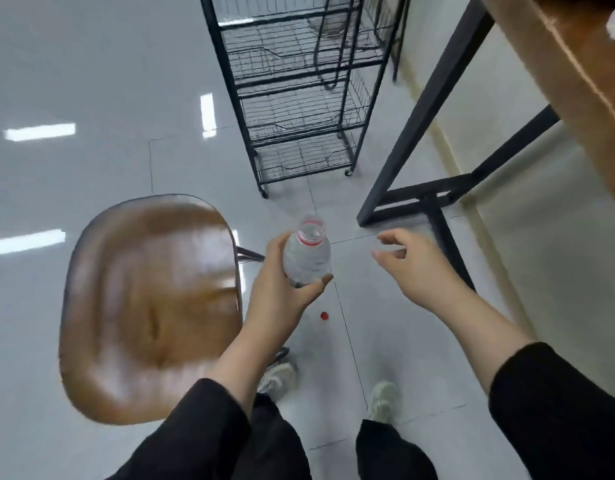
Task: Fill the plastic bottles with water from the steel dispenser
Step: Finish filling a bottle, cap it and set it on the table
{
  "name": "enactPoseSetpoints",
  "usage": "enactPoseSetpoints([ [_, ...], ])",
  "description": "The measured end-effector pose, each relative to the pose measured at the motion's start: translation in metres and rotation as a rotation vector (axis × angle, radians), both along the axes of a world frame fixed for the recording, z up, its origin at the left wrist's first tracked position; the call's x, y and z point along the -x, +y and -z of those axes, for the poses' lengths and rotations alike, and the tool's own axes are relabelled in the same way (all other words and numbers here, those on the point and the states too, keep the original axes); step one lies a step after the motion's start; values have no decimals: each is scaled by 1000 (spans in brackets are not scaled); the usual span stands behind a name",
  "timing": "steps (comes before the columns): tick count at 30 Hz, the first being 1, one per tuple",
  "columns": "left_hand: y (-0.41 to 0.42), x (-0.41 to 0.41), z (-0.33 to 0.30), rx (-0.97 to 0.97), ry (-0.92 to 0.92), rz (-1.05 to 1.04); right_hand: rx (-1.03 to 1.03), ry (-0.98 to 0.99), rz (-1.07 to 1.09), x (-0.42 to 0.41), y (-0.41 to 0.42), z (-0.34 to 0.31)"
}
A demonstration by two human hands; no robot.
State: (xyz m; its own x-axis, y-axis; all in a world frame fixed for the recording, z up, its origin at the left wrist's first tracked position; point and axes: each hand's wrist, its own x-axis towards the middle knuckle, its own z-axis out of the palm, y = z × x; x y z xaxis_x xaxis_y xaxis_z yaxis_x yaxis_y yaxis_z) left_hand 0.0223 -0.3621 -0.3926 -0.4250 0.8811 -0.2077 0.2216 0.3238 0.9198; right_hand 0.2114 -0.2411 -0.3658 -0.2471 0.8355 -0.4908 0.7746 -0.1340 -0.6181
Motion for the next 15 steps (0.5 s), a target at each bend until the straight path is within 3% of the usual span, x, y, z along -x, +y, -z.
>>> enactPoseSetpoints([
  [7, -31, -39, 47, -26, -48, -219, 55, 45, -81, 1, -4, 72],
  [15, -41, -58, 128, -18, -48, -252, 47, -16, -150, -5, 8, 187],
])
